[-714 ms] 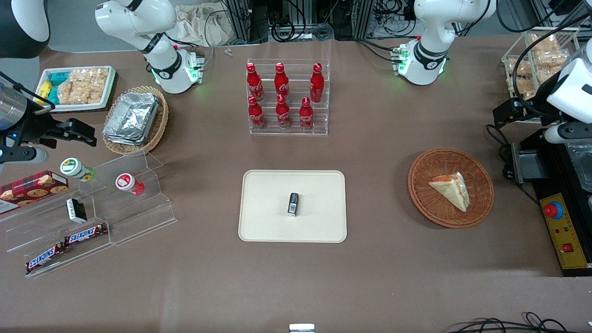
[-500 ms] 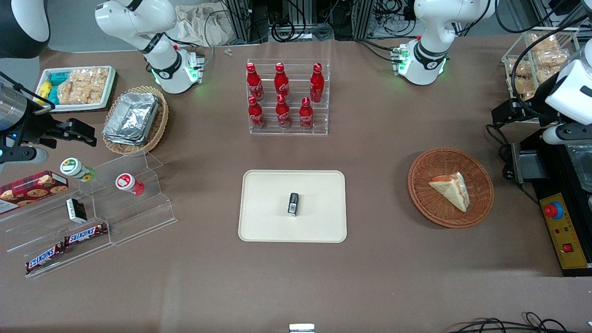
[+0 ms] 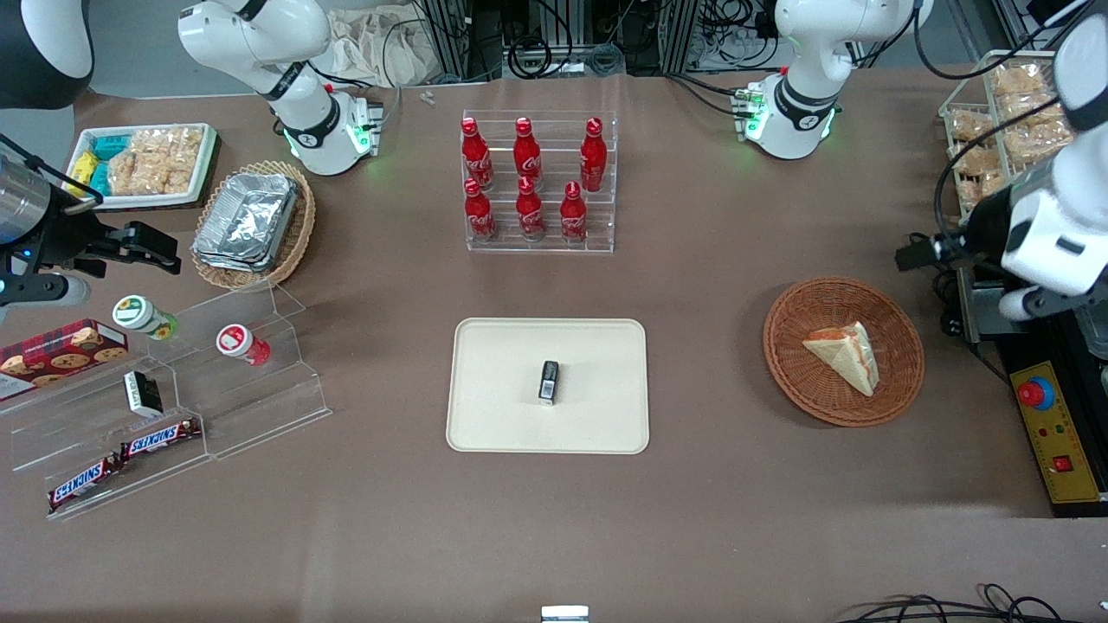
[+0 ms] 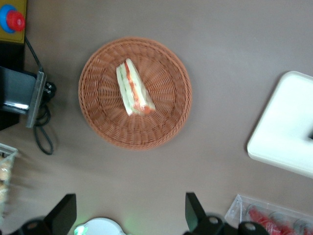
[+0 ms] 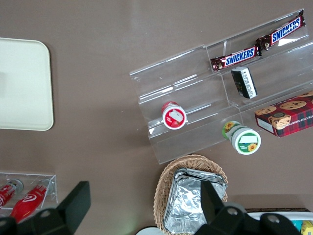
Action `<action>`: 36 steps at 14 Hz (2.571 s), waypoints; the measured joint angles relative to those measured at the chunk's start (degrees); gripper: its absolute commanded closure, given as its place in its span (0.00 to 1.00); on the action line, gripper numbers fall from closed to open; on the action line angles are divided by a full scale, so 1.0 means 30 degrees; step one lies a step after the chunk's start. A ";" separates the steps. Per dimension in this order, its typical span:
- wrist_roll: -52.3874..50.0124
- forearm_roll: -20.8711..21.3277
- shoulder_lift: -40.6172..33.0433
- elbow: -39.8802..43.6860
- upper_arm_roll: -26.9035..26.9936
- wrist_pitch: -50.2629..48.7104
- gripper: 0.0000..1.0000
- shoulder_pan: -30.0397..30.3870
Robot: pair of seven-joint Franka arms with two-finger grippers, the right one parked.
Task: Place sandwich from basket to tray
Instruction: 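Move the left gripper over the wicker basket toward the sandwich, then lower the left gripper and grasp the wrapped sandwich in the basket, then lift the sandwich and carry it over the cream tray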
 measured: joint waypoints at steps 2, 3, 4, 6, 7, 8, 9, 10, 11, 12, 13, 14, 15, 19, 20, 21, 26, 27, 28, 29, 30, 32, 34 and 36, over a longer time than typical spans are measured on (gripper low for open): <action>-0.1030 -0.0001 0.0206 -0.2495 0.0550 0.2939 0.00 0.0057; -0.1321 -0.0006 0.0330 -0.3639 0.0820 0.4490 0.00 0.0099; -0.1638 -0.0012 0.0499 -0.4663 0.1063 0.5948 0.00 0.0144; -0.2403 -0.0025 0.1121 -0.6211 0.1305 0.8421 0.00 0.0173; -0.2933 -0.0030 0.1594 -0.6812 0.1301 0.9627 0.00 0.0163; -0.3481 -0.0032 0.2122 -0.7321 0.1280 1.0813 0.00 0.0136; -0.3965 -0.0033 0.2691 -0.7800 0.1254 1.2031 0.00 0.0099; -0.4266 -0.0036 0.3211 -0.8248 0.1238 1.3191 0.00 0.0060; -0.4456 -0.0063 0.3660 -0.8698 0.1226 1.4253 0.00 0.0027; -0.4527 -0.0169 0.4012 -0.9100 0.1217 1.5121 0.00 0.0002; -0.4590 -0.0267 0.4280 -0.9424 0.1211 1.5697 0.09 -0.0024; -0.4728 -0.0304 0.4490 -0.9641 0.1197 1.5976 0.52 -0.0033; -0.4938 -0.0313 0.4685 -0.9753 0.1182 1.6082 0.98 -0.0040; -0.5284 -0.0313 0.4889 -0.9758 0.1165 1.6132 1.00 -0.0049; -0.5286 -0.0313 0.4756 -0.9706 0.1140 1.6047 1.00 -0.0052; -0.5282 -0.0313 0.4452 -0.9566 0.1086 1.5643 1.00 -0.0068; -0.5270 -0.0327 0.1672 -0.5168 -0.1024 0.7740 1.00 -0.0406; -0.5289 -0.0333 0.1628 -0.4041 -0.1866 0.6667 1.00 -0.0472; -0.5299 -0.0334 0.1754 -0.3243 -0.2857 0.6152 1.00 -0.0530; -0.5323 -0.0333 0.2052 -0.2843 -0.3915 0.6163 1.00 -0.0592; -0.5331 -0.0332 0.2520 -0.2647 -0.4965 0.6543 1.00 -0.0647; -0.5353 -0.0278 0.3991 -0.2331 -0.6468 0.8153 1.00 -0.1185; -0.5351 0.0722 0.6017 -0.1474 -0.6779 0.9158 1.00 -0.2705; -0.5624 0.2456 0.8279 -0.0390 -0.6774 1.0583 0.88 -0.4120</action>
